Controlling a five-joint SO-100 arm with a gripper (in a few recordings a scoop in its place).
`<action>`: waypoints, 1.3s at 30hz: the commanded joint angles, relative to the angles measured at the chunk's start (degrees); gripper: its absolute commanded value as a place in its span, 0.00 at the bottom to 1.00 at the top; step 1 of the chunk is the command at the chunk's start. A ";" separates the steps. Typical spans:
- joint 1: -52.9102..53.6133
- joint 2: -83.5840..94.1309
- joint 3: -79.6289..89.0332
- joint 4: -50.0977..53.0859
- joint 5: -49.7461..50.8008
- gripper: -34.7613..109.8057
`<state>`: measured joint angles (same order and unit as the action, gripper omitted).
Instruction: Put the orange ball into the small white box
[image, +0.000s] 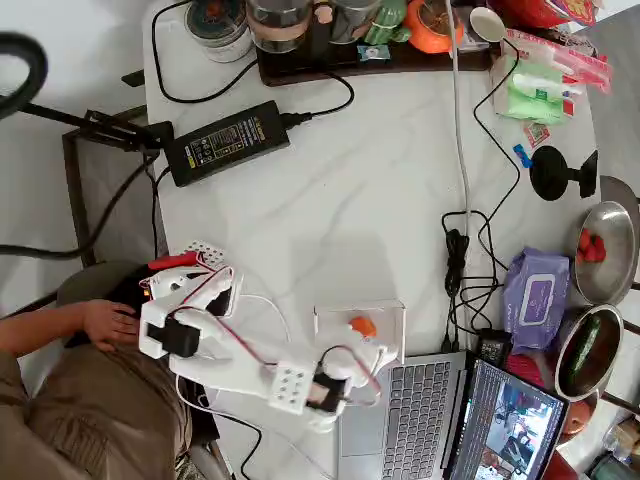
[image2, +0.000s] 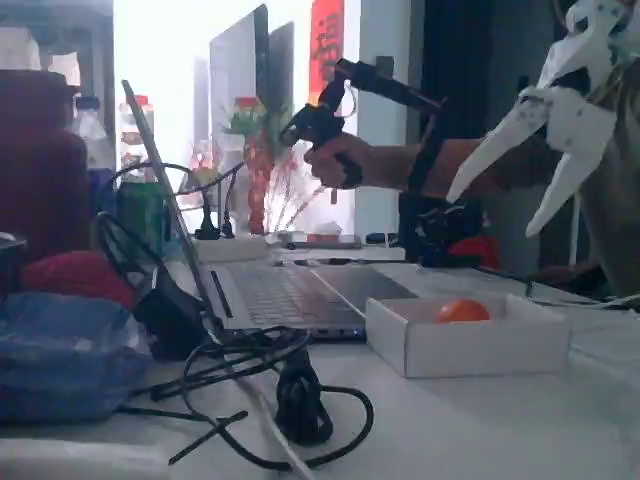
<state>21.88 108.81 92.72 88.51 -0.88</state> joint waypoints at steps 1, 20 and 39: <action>-2.55 5.98 -0.44 2.20 -0.35 0.46; -9.76 29.71 2.37 11.43 -0.53 0.46; -18.54 45.44 29.53 -3.52 -1.49 0.46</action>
<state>2.90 153.98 119.09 87.45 -1.67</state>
